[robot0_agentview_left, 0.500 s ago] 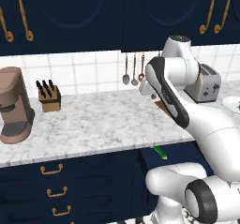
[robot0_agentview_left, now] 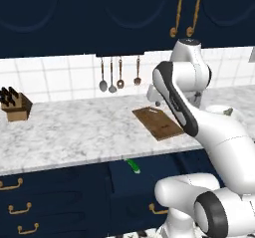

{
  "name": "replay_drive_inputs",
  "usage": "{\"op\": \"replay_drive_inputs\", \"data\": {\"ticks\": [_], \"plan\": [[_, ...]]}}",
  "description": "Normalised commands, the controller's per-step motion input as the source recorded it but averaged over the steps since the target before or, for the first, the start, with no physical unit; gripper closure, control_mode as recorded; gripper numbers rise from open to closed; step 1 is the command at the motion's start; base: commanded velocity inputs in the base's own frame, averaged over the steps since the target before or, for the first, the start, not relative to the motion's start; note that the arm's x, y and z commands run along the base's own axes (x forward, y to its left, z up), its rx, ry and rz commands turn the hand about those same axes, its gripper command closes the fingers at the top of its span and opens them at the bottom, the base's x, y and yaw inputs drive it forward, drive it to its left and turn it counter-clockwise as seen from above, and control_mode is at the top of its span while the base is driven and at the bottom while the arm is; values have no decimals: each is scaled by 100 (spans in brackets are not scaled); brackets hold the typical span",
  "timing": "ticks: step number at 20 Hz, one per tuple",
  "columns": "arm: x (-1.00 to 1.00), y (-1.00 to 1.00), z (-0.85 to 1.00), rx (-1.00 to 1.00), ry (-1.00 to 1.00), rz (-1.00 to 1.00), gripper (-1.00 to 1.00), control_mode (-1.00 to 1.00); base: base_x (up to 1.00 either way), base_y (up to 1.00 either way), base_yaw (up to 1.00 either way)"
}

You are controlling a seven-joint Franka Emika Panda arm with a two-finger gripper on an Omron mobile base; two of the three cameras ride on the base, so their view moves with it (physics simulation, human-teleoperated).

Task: Pick up the knife from the drawer and place it on the cutting board. Then place the meat from the plate to the cutting board.

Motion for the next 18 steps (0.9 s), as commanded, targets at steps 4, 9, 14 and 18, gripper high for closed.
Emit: {"op": "replay_drive_inputs", "data": {"ticks": [4,9,14,18], "plan": [[0,0,0,0,0,0,-100,100,-6,-100,16],[0,0,0,0,0,0,-100,100,0,-100,31],[0,0,0,0,0,0,-100,100,16,-89,45],[0,0,0,0,0,0,-100,100,49,-46,45]]}}
